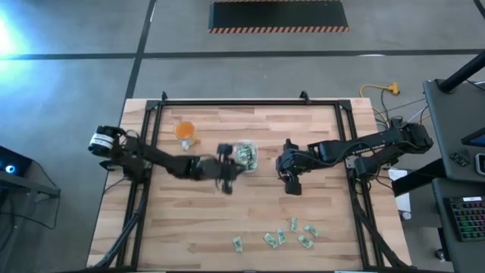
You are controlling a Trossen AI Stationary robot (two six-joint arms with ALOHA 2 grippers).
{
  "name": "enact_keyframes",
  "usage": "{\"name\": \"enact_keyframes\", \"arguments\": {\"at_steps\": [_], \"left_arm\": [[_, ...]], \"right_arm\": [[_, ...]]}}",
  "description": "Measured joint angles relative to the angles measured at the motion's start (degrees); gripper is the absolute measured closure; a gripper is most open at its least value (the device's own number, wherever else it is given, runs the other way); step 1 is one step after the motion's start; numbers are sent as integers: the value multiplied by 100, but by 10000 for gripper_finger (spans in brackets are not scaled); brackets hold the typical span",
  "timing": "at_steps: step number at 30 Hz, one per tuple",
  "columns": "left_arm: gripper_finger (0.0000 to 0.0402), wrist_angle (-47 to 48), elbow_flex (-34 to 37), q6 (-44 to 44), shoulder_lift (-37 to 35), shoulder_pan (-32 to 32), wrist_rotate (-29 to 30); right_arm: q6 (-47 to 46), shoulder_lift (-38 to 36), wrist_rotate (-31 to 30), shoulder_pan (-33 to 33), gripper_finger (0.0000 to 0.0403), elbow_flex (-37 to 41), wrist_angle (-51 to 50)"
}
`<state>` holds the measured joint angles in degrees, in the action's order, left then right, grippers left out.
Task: Pick and place Stevia / Truvia into bins
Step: Put the stevia packet into the bin
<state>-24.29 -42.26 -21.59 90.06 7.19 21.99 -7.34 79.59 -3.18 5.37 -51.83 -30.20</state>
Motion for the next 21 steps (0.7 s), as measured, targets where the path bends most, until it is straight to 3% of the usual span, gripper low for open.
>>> {"name": "enact_keyframes", "arguments": {"at_steps": [6,8,13,21], "left_arm": [[355,-101,-7,305,79,-985,-1672],[354,-109,-10,321,79,-1104,-1954],[324,-74,-4,142,79,-1121,-2025],[238,-68,20,173,79,-1136,-1954]], "right_arm": [[121,0,-26,0,225,0,79],[159,0,-41,0,225,0,88],[197,2,-191,-1,225,0,103],[175,9,-282,0,225,33,211]]}}
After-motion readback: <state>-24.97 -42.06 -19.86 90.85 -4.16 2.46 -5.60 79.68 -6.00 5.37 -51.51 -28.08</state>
